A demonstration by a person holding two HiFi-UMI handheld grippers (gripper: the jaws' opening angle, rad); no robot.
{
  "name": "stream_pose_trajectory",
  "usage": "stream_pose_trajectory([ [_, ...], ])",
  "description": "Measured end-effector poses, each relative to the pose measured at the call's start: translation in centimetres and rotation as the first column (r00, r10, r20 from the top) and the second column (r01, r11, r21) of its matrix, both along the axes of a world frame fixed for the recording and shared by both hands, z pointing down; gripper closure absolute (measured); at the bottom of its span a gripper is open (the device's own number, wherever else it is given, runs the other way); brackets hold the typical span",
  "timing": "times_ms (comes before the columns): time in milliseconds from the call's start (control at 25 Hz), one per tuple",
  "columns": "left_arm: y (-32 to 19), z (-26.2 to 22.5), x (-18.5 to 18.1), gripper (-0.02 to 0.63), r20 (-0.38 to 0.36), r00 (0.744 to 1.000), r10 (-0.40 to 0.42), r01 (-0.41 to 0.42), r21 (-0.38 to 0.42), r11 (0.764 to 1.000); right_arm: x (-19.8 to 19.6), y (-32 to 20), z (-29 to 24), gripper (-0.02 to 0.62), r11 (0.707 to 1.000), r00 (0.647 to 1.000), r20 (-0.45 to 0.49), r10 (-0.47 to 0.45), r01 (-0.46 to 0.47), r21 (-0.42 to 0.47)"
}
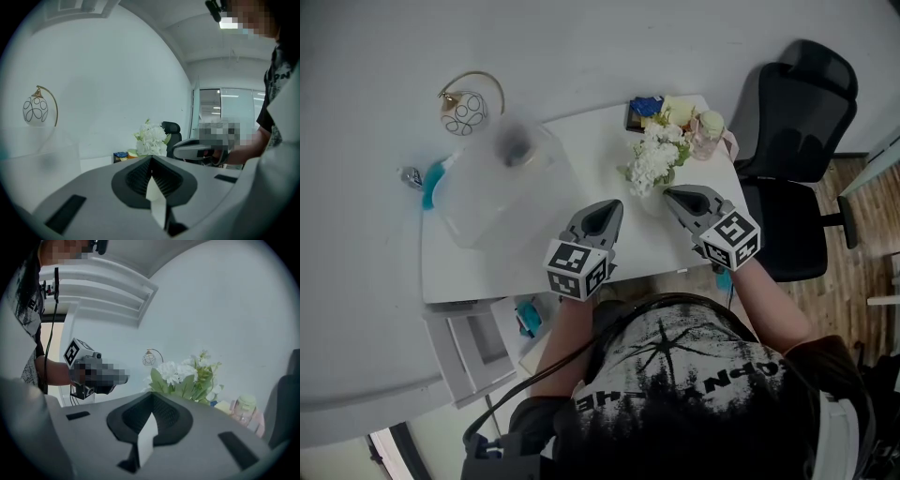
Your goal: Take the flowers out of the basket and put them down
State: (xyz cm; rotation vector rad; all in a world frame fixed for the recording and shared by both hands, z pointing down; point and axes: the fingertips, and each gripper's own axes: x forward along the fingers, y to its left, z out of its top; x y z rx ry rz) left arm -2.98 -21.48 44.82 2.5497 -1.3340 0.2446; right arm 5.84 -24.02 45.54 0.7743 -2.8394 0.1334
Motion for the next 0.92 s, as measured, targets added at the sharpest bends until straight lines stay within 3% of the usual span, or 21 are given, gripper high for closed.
stream_pose_trajectory([
  [240, -0.16, 0.04, 0.31, 0.595, -0.004, 1.0, 0.007, -0.007, 0.002, 1.0, -0.21, 0.22, 0.27, 0.578, 1.0, 1.0, -0.02, -0.009, 0.009, 0.009],
  [720, -0.53, 0.18, 0.66, 0.595, -0.012, 1.0, 0.012, -0.012, 0.002, 1.0, 0.11, 0.1, 0.47, 0.578, 0.998, 0.999, 0.053, -0.008, 0.011, -0.056],
  [920, -0.68, 0.17, 0.79, 0.595, -0.011, 1.0, 0.016, -0.016, 0.002, 1.0, -0.3, -0.11, 0.44, 0.578, 0.999, 0.999, 0.024, -0.024, 0.025, -0.032],
])
